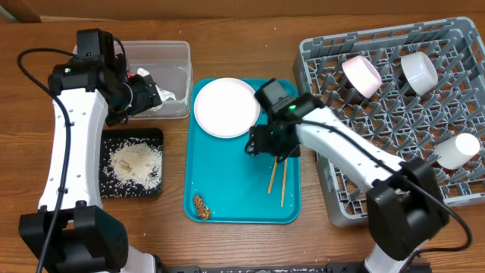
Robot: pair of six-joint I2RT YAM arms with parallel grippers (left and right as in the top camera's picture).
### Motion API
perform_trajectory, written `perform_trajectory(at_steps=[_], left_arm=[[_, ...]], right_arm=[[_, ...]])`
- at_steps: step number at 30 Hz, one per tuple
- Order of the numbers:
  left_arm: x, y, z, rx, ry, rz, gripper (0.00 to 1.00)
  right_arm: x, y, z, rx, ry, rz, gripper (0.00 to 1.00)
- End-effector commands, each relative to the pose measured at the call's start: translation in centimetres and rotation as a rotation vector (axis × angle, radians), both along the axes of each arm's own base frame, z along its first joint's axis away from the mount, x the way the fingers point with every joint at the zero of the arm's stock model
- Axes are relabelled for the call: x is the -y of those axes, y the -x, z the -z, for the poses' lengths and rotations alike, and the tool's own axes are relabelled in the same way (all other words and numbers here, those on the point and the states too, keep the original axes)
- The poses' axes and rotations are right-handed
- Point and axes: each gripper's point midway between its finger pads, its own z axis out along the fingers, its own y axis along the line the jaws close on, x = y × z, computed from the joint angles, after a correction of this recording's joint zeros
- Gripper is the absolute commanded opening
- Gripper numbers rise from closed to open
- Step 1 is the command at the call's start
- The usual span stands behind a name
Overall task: Sort waste into correct bins and load items into the dishwasher
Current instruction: 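Grasp a wooden chopstick on the teal tray with the right gripper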
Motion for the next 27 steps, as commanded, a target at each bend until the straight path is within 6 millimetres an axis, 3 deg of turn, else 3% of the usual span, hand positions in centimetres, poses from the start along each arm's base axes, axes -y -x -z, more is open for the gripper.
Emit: perform_trajectory(at_steps=[1, 7, 13, 15, 19, 27], left_arm=[[0.3, -0.2, -1.6, 0.046, -0.001, 0.002, 0.83], [0.3, -0.2, -1.6, 0.044, -0.001, 0.002, 0.83], [0.3, -0.2, -1.6, 0.044, -0.001, 0.002, 0.82], [0.3, -0.2, -1.6, 0.044, -0.001, 0.002, 0.83], [0.3, -0.2, -1.6, 0.044, -0.001, 0.002, 0.83], [0.3, -0.2, -1.6, 0.045, -0.001, 0.002, 0.83]], right_arm=[[0.0, 0.7, 2.0, -0.045, 0.049, 0.038, 0.78], [0.7, 1.9, 4.7, -0.138, 0.113, 0.073, 0.77], [0.9, 2.6, 6.0, -0.188, 0.136, 0.084, 0.72], [1.0, 2.9, 6.2, -0.2, 0.146, 0.084, 0.66], [0.8, 3.5, 7.0, -0.222, 0.166, 0.072, 0.44], [0.9, 4.2, 7.9, -0.253, 0.193, 0.067, 0.17]])
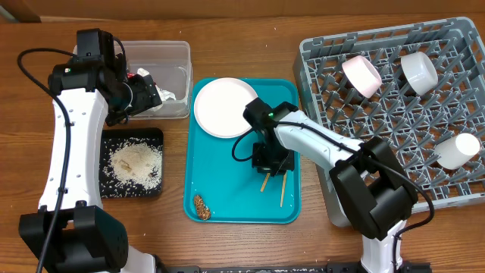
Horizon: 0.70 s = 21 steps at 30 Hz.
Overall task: Sort waste into correct bins and load items into the dishwasher
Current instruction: 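Grasp a wooden chopstick on the teal tray with the right gripper, then lower the chopstick into the rack with the right gripper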
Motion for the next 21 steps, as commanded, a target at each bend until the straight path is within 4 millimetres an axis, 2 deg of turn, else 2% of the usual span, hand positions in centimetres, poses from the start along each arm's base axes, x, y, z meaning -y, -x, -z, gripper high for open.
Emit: perform_trajectory(at_steps=[1, 3, 8, 10, 13, 16, 19, 21], left_arm=[[0.3, -0.2, -1.6, 0.045, -0.001, 0.002, 0.83], [0.3, -0.2, -1.6, 0.044, -0.001, 0.002, 0.83], [0.3, -0.2, -1.6, 0.045, -0.001, 0.002, 0.83], [0.3, -0.2, -1.6, 0.045, -0.001, 0.002, 0.83], [0.3, -0.2, -1.6, 0.045, -0.001, 0.002, 0.83], [0.3, -0.2, -1.6, 0.045, -0.001, 0.002, 0.83], [0.3, -0.2, -1.6, 0.045, -0.001, 0.002, 0.83], [0.3, -0.2, -1.6, 0.045, -0.002, 0.002, 0.83]], right_arm=[[0.2, 0.5, 1.7, -0.035, 0.03, -0.003, 0.12], [0.4, 0.5, 1.7, -0.038, 0.032, 0.0, 0.04], [1.2, -0.8, 0.2, -0.012, 0.042, 0.018, 0.04], [1.5, -2.5, -2.7, 0.061, 0.027, -0.019, 0.04], [1.4, -3.8, -6.0, 0.14, -0.029, -0.095, 0.04], [2.3, -4.9, -9.9, 0.232, -0.08, -0.223, 0.04], [4.6, -5.4, -12.2, 0.276, -0.062, -0.283, 0.04], [7.1, -5.8, -13.0, 0.294, -0.002, -0.285, 0.04]])
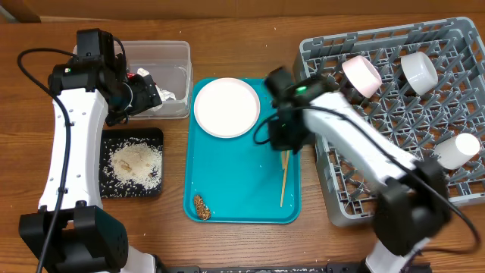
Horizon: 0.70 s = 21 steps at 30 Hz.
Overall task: Sort waste into correct bins and load items into the dishwasher
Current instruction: 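Lower the chopstick into the rack with the right gripper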
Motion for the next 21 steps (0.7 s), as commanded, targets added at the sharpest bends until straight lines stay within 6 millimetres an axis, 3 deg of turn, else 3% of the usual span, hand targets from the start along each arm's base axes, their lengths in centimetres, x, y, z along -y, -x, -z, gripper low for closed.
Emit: perform_trajectory(at_steps=[1, 4, 10, 15, 21], left_arm=[[0.3, -0.2, -1.6, 0.045, -0.002, 0.002, 0.83], [0.3, -0.2, -1.6, 0.045, -0.001, 0.002, 0.83], [0.3, -0.2, -1.6, 0.045, -0.001, 0.002, 0.83], [0.3, -0.2, -1.6, 0.045, -0.001, 0.002, 0.83], [0.3, -0.2, -1.6, 0.045, -0.001, 0.002, 0.83]], right_arm=[[4.5, -1.9, -3.4, 0.128, 0.081, -0.066, 0.04], [7.4, -2.3, -3.7, 0.125, 0.141, -0.023, 0.04], [10.3, -2.7, -3.6, 0.103, 0.155, -0.011, 0.04], [12.0, -2.7, -3.5, 0.08, 0.162, 0.034, 0.04], [12.6, -1.8, -2.6, 0.029, 0.172, 0.042, 0.04]])
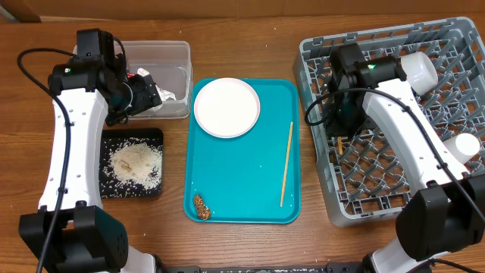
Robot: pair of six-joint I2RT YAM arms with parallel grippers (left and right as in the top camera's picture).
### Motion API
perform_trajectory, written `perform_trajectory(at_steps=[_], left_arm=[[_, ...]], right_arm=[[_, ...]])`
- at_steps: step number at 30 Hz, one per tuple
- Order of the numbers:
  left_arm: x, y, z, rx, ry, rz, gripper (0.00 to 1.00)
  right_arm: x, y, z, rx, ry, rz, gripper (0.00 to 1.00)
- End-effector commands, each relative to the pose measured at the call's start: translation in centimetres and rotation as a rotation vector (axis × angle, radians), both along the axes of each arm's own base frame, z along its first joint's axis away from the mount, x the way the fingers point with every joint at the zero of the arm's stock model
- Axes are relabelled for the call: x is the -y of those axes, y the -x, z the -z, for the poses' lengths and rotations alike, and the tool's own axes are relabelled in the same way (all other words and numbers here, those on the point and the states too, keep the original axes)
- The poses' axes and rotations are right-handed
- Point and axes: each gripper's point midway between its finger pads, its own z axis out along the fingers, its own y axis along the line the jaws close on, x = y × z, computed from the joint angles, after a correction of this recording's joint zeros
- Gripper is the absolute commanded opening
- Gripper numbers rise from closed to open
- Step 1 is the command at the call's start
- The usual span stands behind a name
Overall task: Sort waste into correct bins and load items into the dishwasher
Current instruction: 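Lower the chopstick into the rack with the right gripper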
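Observation:
My right gripper [341, 130] hangs over the left part of the grey dish rack [447, 38]. It is shut on a wooden chopstick [340, 143], whose tip pokes out below the fingers. A second chopstick [286, 163] lies along the right side of the teal tray [227, 216]. The tray also carries a white plate [226, 107] and a brown food scrap [201, 205]. My left gripper [150, 95] sits at the edge of the clear bin [163, 57], and its jaws are hidden by the wrist.
A black tray of rice [132, 163] lies below the clear bin, which holds crumpled white paper [168, 95]. In the rack are a white bowl [419, 70] and a white cup [461, 148]. The wooden table [250, 38] surrounds everything.
My right gripper has gone from the tray's right side to above the left part of the rack, with a chopstick in it. The remaining chopstick lies more upright on the tray. The left arm has not moved.
Two chopsticks lay on the tray with my right gripper just above them. Then the gripper was down on them. Then it stood higher at the tray's right edge with one chopstick left below. Now it holds a chopstick over the rack. The left arm stayed at the clear bin.

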Motion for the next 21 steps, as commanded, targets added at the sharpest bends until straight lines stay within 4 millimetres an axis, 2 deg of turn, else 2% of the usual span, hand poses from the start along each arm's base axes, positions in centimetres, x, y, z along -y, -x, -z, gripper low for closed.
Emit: perform_trajectory(at_steps=[1, 7, 11, 12, 17, 21], left_arm=[[0.3, -0.2, -1.6, 0.045, -0.001, 0.002, 0.83], [0.3, -0.2, -1.6, 0.047, -0.001, 0.002, 0.83], [0.3, -0.3, -1.6, 0.048, -0.001, 0.002, 0.83], [0.3, -0.3, -1.6, 0.048, -0.001, 0.002, 0.83], [0.3, -0.3, -1.6, 0.048, -0.002, 0.002, 0.84], [0.3, -0.3, -1.6, 0.047, -0.002, 0.002, 0.84]], right_arm=[[0.3, 0.4, 0.8, -0.022, 0.015, -0.011, 0.04], [0.8, 2.3, 3.6, -0.091, 0.032, -0.011, 0.04], [0.9, 2.5, 3.6, -0.096, 0.036, -0.011, 0.07], [0.8, 2.4, 3.6, -0.093, 0.036, -0.011, 0.11], [0.7, 1.7, 2.2, -0.063, 0.028, -0.011, 0.33], [0.1, -0.1, -0.8, 0.036, -0.002, -0.001, 0.41]])
